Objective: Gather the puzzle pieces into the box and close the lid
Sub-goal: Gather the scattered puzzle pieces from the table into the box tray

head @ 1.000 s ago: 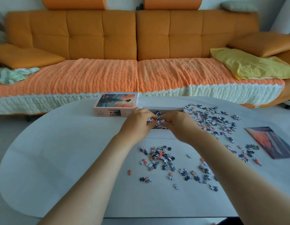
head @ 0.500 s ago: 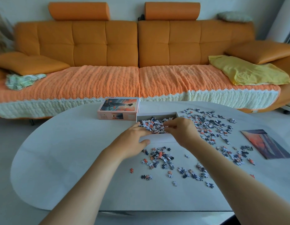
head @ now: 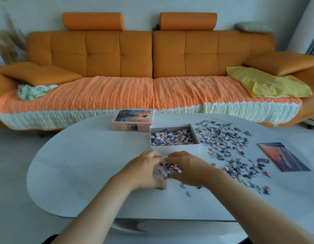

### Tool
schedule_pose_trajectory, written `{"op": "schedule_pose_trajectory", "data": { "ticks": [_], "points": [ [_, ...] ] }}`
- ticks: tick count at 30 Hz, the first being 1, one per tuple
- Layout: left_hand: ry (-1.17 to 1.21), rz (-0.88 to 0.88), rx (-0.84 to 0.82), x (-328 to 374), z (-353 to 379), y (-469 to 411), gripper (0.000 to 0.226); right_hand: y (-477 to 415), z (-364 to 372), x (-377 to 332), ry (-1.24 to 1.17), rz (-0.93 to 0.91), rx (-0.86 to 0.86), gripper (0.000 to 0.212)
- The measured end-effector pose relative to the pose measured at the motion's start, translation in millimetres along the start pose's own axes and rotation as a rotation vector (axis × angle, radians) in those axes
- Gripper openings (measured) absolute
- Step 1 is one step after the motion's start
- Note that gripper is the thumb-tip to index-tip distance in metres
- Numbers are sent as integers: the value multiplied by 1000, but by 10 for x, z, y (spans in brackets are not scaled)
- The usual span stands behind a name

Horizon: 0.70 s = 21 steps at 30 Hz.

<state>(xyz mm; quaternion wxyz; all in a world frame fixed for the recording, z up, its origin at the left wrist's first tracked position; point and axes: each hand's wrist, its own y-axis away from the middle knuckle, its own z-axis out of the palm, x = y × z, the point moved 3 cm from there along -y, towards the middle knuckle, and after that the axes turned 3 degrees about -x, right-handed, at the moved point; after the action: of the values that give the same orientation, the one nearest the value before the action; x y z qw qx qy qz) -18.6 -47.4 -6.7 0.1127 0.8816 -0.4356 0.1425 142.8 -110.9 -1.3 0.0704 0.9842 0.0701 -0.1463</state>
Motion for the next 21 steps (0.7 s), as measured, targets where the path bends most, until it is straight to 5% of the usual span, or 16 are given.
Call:
{"op": "schedule_pose_trajectory", "data": {
  "ticks": [2,7,14,21],
  "points": [
    [-44,6,-46,6,79,19,79,17,21,-14,-17,2,-25,49],
    [101,25,64,40,95,22,59,131,-118,28,-146,64,44,44],
    [32,-148,-118,-150,-25,172,95,355,-143,233,29,327,-250,120],
    [105,-104,-3,-44,-8,76,45,191,-102,195,-185,302,-80,80]
  ]
}}
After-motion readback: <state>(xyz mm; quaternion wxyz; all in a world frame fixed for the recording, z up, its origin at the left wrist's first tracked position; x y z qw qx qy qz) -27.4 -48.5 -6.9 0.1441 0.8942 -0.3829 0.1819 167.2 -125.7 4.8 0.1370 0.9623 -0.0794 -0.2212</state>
